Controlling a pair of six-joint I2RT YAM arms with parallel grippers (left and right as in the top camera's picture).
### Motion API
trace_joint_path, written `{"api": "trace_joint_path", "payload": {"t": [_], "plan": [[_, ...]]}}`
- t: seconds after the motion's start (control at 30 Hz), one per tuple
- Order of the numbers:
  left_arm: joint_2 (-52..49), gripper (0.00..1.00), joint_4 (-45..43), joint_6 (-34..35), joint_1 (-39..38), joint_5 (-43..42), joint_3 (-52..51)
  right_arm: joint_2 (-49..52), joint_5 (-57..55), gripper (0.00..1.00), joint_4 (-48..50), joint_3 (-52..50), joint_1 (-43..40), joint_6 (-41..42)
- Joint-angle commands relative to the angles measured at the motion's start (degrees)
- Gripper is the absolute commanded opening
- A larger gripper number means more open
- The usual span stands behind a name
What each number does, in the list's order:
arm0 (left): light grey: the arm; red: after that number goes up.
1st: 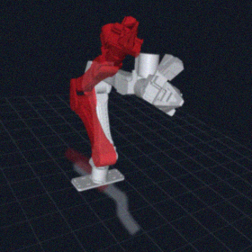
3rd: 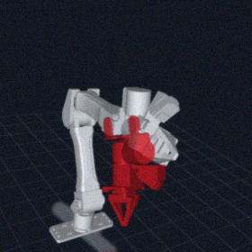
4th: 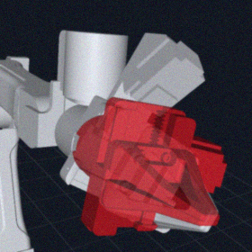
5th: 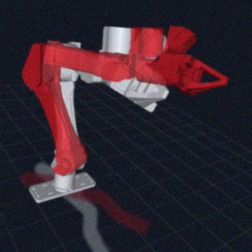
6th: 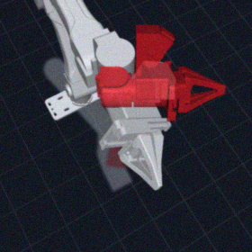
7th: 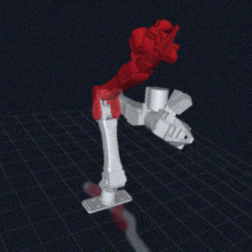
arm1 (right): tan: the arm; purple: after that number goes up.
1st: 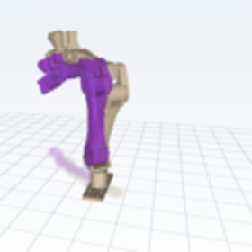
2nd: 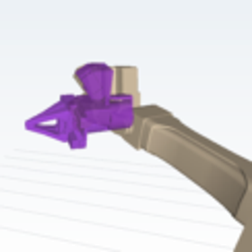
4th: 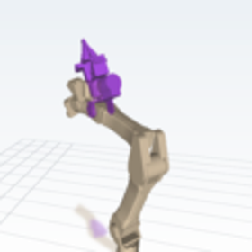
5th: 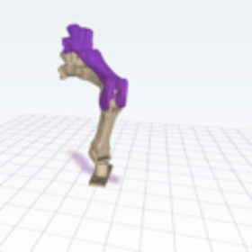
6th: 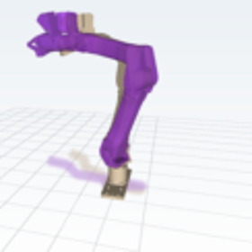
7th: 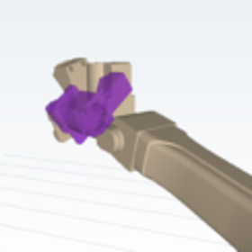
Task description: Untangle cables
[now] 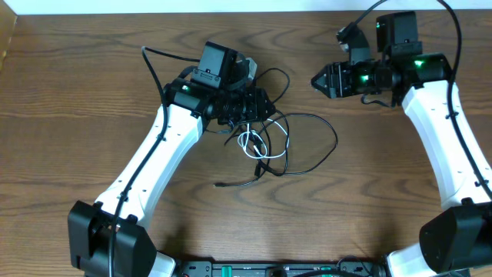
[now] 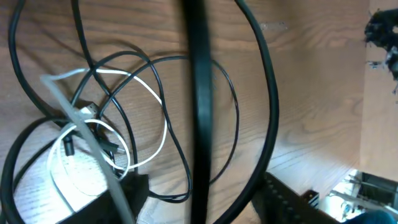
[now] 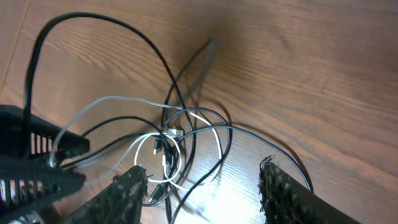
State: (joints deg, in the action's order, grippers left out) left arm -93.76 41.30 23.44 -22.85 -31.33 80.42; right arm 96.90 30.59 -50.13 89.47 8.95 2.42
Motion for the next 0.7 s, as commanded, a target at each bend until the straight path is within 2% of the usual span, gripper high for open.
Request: {"api": "trace_joint_path", "payload": {"t": [0.0, 0.1, 0.23, 0.3, 0.5, 0.67], "plan": [[-0.6, 0.66, -0.3, -1.2, -2.3, 1.0, 0.8, 0.0, -0.4, 0.57, 1.0, -0.1, 0.4, 0.3], [-0.6, 0.72, -1.5, -1.8, -4.5, 1.5, 0.5, 0.0, -0.7, 0.59, 1.4, -0.1, -0.6, 0.4], [-0.7, 0.81, -1.7, -1.8, -7.8, 7.2, 0.3, 0.0, -0.7, 0.63, 1.3, -0.1, -3.3, 1.8], [-0.7, 0.90, -2.4, -1.7, -9.1, 8.0, 0.3, 0.0, -0.7, 0.64, 1.2, -0.1, -5.2, 2.8], [-0.3, 0.91, -4.1, -1.8, -8.2, 8.0, 0.4, 0.0, -0.2, 0.69, 0.4, -0.1, -6.3, 2.7], [2.6, 0.91, -4.1, -1.7, -3.5, 8.0, 1.0, 0.1, -0.2, 0.70, -0.1, -0.4, -4.7, 2.7]]}}
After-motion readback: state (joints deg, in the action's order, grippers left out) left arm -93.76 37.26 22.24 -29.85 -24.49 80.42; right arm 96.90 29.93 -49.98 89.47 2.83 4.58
